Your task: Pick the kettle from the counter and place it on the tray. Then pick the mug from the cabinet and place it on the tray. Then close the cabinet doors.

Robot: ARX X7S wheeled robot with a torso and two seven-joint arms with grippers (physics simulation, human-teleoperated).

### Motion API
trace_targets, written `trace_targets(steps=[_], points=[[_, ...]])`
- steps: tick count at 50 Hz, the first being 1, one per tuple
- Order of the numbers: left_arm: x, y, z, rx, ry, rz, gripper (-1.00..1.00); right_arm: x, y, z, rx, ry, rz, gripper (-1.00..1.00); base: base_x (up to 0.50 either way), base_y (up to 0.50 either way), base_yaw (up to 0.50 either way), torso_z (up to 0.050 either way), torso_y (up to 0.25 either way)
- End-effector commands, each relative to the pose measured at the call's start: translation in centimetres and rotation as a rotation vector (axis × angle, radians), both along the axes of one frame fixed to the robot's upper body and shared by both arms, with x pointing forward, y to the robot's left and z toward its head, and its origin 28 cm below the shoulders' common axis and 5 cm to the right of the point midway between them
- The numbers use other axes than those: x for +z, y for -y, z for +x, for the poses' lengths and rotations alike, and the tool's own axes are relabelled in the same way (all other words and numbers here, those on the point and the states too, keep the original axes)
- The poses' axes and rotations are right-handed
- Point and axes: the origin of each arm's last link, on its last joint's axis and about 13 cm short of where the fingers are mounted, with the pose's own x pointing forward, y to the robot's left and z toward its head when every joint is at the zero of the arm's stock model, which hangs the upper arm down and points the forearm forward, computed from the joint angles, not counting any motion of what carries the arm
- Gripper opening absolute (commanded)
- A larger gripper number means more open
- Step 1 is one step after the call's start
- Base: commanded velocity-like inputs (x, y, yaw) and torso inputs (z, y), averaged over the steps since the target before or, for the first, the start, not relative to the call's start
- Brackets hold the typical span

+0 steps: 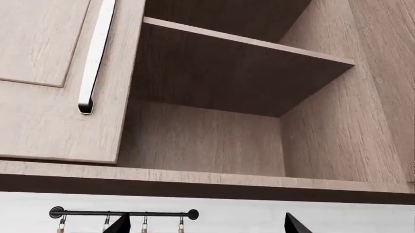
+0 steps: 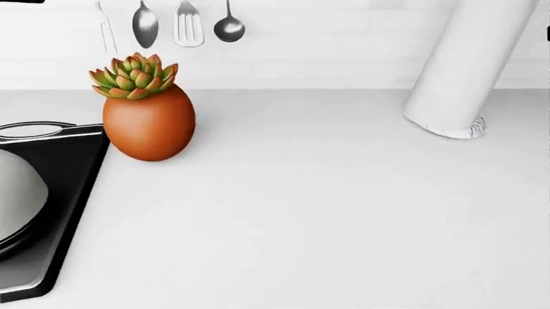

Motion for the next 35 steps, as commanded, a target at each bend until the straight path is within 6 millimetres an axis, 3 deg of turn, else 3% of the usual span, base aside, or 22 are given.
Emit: trace_targets(steps=[1, 6, 16, 23, 30, 35], points=[[-0.1, 0.0, 0.1, 0.0, -0.005, -0.001, 1.0, 0.1, 0.0, 0.0, -0.004, 0.003, -0.002, 1.0, 0.0, -0.5, 0.0, 0.0, 0.0], [-0.1, -0.1, 0.1, -0.001, -0.006, -0.005, 1.0, 0.2, 0.1, 0.0, -0.009, 0.007, 0.003, 1.0, 0.0, -0.44, 0.0, 0.0, 0.0], [-0.1, -0.1, 0.3, -0.002, -0.013, -0.011, 1.0, 2.1, 1.5, 0.6, -0.138, -0.014, 0.023, 1.0, 0.0, 0.0, 0.0, 0.0, 0.0], [-0.3, -0.1, 0.3, -0.006, -0.018, -0.012, 1.0, 3.8, 3.6, 0.8, -0.347, -0.056, 0.055, 1.0, 0.0, 0.0, 0.0, 0.0, 0.0], [-0.3, -0.1, 0.2, -0.008, -0.021, -0.015, 1.0, 3.9, 5.0, 1.4, -0.56, -0.071, 0.083, 1.0, 0.0, 0.0, 0.0, 0.0, 0.0], [-0.4, -0.2, 0.3, -0.008, -0.024, -0.018, 1.0, 4.1, 5.7, 1.3, -0.617, -0.049, 0.138, 1.0, 0.0, 0.0, 0.0, 0.0, 0.0]])
